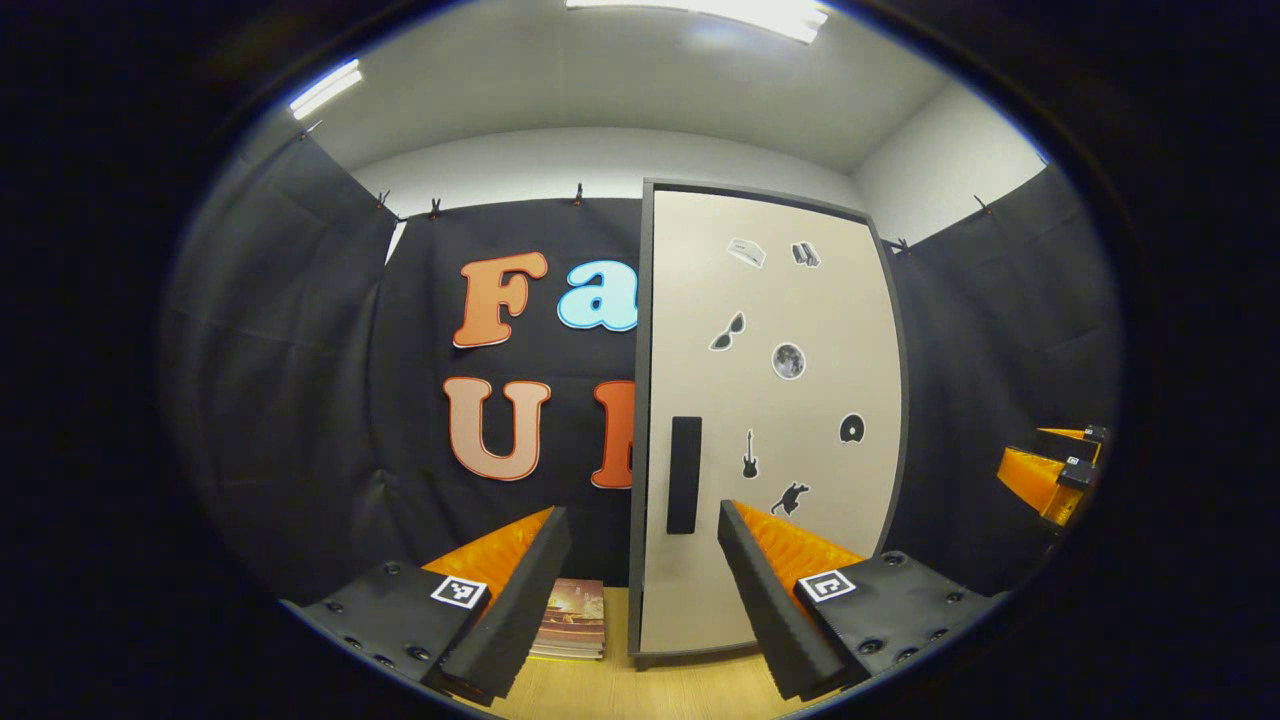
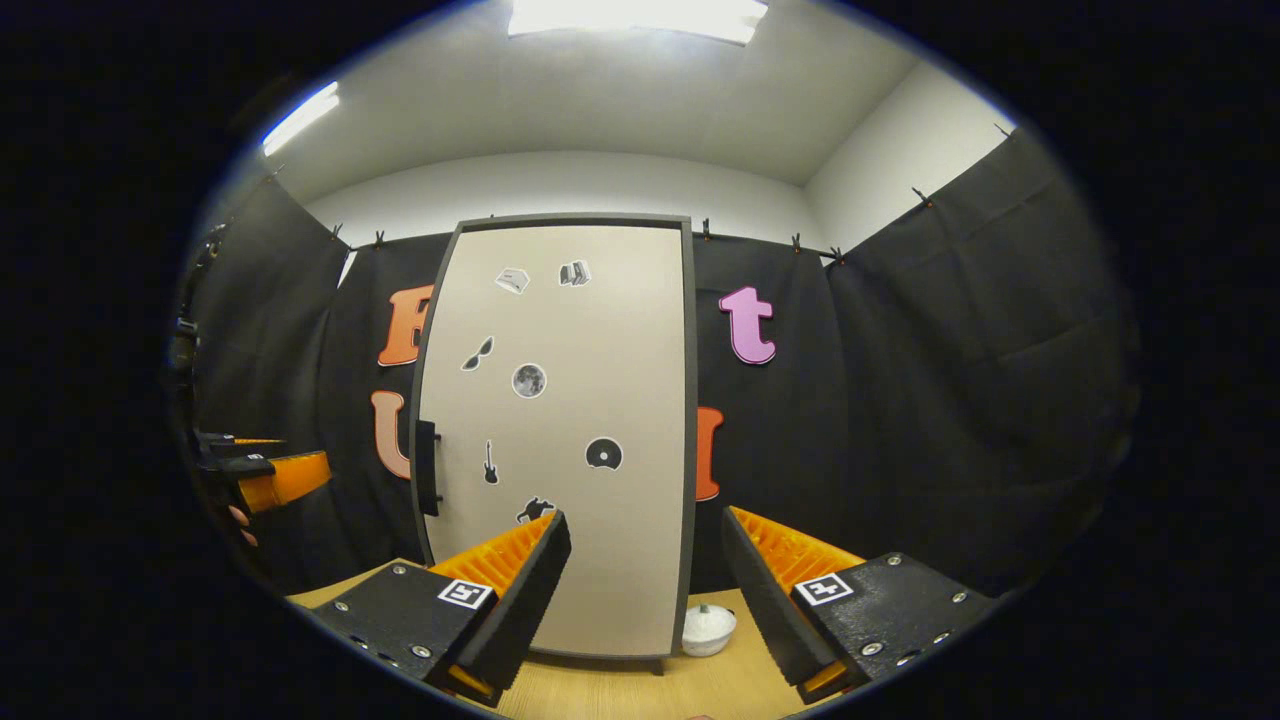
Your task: Open the cabinet door with the right hand, grasp the bottle in the cabinet with the left hand and place it on the coaster, then close the cabinet door with the right hand.
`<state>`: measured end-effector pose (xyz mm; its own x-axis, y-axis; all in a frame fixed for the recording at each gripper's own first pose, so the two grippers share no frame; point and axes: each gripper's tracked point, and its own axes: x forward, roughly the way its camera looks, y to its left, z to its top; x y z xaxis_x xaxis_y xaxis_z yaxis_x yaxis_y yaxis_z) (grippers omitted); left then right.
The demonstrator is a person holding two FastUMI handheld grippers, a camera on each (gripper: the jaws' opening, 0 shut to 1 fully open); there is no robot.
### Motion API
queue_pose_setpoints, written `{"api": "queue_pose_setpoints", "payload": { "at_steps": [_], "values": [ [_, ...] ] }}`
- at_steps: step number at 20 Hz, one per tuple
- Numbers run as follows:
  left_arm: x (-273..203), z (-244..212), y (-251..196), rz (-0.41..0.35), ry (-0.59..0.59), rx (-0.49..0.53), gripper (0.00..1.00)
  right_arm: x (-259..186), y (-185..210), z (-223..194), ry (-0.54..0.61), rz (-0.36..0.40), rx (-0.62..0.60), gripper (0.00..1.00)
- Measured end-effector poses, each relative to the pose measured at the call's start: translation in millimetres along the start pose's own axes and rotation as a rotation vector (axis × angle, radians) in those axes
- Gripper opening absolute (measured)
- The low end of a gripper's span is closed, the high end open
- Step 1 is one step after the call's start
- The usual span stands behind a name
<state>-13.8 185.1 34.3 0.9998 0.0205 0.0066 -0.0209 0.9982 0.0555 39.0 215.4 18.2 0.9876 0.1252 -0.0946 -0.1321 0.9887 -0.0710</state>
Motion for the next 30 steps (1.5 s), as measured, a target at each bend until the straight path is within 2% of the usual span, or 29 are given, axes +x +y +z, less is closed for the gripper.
{"api": "queue_pose_setpoints", "payload": {
  "at_steps": [3,4,5,6,12,20,25,26,30],
  "values": [
    [0.8,-2.6,13.9,0.011,-0.002,0.019,0.97,9.0,16.6,-7.5,0.023,0.018,0.009,0.97],
    [1.6,-3.6,18.8,0.016,-0.002,0.024,0.97,12.1,22.3,-10.5,0.029,0.024,0.012,0.94],
    [2.3,-4.8,24.1,0.021,-0.002,0.025,0.97,17.3,28.8,-12.3,0.035,0.031,0.012,0.97],
    [3.2,-6.7,29.0,0.024,0.000,0.024,0.99,21.9,34.7,-14.9,0.041,0.037,0.009,0.94],
    [6.5,-19.1,67.1,0.064,0.012,0.021,0.97,49.3,77.9,-29.1,0.078,0.077,0.012,0.94],
    [8.8,-39.4,137.3,0.143,0.033,0.028,0.97,104.0,180.6,-35.3,0.126,0.221,0.024,0.94],
    [4.5,-50.3,184.2,0.210,0.052,0.001,0.97,135.5,235.5,-39.6,0.161,0.280,0.021,0.97],
    [3.4,-52.5,192.1,0.222,0.057,-0.001,0.97,141.4,243.7,-41.2,0.166,0.283,0.021,0.93],
    [-0.5,-61.6,217.6,0.261,0.072,0.032,0.97,165.7,264.4,-46.9,0.184,0.266,0.016,0.91]
  ]
}}
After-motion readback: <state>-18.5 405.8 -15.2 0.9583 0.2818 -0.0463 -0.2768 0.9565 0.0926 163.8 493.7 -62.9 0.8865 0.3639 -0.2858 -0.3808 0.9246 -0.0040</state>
